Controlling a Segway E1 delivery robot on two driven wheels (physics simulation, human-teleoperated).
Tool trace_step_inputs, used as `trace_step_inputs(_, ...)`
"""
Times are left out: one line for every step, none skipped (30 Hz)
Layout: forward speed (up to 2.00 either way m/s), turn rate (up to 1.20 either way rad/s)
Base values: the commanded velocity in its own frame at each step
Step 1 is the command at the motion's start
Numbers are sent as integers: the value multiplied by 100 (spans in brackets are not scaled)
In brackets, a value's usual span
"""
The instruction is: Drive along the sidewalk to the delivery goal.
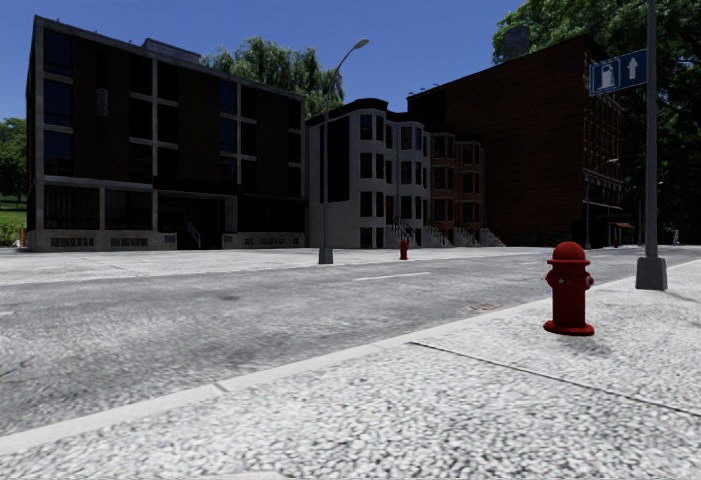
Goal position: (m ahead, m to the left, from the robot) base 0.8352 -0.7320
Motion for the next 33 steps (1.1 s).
trace_step_inputs(105, 0)
trace_step_inputs(104, 0)
trace_step_inputs(104, 0)
trace_step_inputs(104, 0)
trace_step_inputs(104, 0)
trace_step_inputs(104, 0)
trace_step_inputs(104, 0)
trace_step_inputs(104, 0)
trace_step_inputs(103, 0)
trace_step_inputs(96, 0)
trace_step_inputs(92, -5)
trace_step_inputs(92, -5)
trace_step_inputs(89, -19)
trace_step_inputs(87, -30)
trace_step_inputs(86, -37)
trace_step_inputs(86, -39)
trace_step_inputs(86, -39)
trace_step_inputs(85, -39)
trace_step_inputs(85, -39)
trace_step_inputs(85, -39)
trace_step_inputs(85, -39)
trace_step_inputs(85, -39)
trace_step_inputs(85, -39)
trace_step_inputs(85, -38)
trace_step_inputs(85, -19)
trace_step_inputs(77, 0)
trace_step_inputs(64, 0)
trace_step_inputs(34, 0)
trace_step_inputs(0, 0)
trace_step_inputs(0, 0)
trace_step_inputs(0, 0)
trace_step_inputs(0, 0)
trace_step_inputs(0, 0)
